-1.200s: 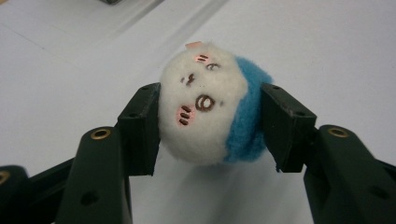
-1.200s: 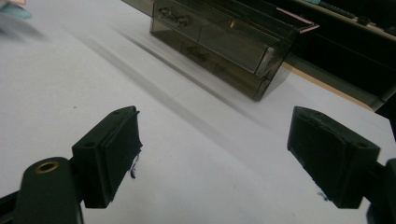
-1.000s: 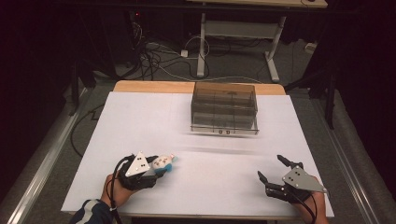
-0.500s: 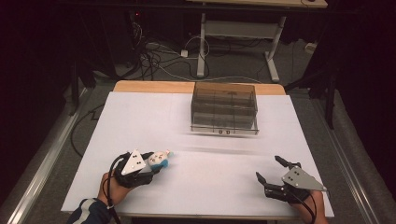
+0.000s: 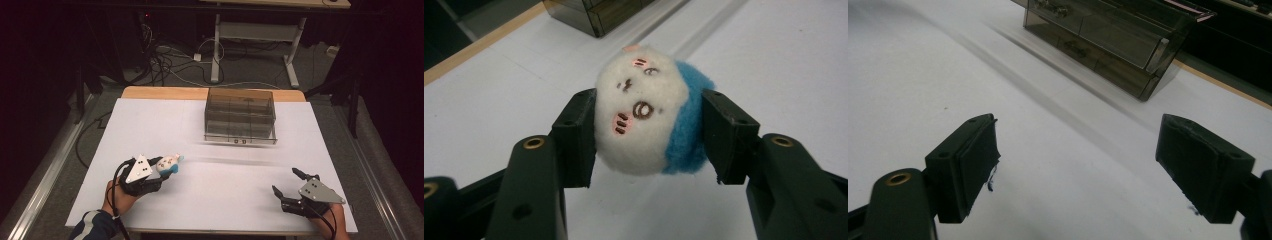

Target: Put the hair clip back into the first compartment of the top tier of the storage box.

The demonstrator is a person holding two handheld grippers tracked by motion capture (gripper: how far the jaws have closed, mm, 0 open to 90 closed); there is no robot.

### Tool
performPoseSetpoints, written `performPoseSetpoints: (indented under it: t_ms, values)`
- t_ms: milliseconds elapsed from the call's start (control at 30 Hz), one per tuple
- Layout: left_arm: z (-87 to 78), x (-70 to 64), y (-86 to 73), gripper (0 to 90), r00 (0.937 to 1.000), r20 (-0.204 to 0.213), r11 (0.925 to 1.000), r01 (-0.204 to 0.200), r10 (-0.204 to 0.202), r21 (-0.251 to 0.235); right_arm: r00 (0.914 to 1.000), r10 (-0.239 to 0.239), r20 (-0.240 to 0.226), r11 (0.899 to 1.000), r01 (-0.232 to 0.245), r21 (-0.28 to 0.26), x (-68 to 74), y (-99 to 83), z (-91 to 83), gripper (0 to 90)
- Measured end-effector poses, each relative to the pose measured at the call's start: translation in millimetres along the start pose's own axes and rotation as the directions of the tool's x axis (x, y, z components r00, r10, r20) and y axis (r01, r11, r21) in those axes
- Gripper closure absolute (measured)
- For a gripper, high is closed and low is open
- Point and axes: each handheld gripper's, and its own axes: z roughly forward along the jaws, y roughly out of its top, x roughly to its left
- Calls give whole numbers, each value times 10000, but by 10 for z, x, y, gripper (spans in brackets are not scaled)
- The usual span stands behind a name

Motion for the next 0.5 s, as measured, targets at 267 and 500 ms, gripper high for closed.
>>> performPoseSetpoints:
  t_ms: [267, 500]
  values:
    - [-2, 45, 76, 438, 10000, -71, 9998, 15, -17, -199, 10000, 21, -73, 10000, -21, 49, 10, 2, 10, 175]
    - [25, 62, 175, 439, 9996, -267, 9990, -127, 116, -421, 9998, 90, -185, 10000, -90, 12, 9, 8, 5, 175]
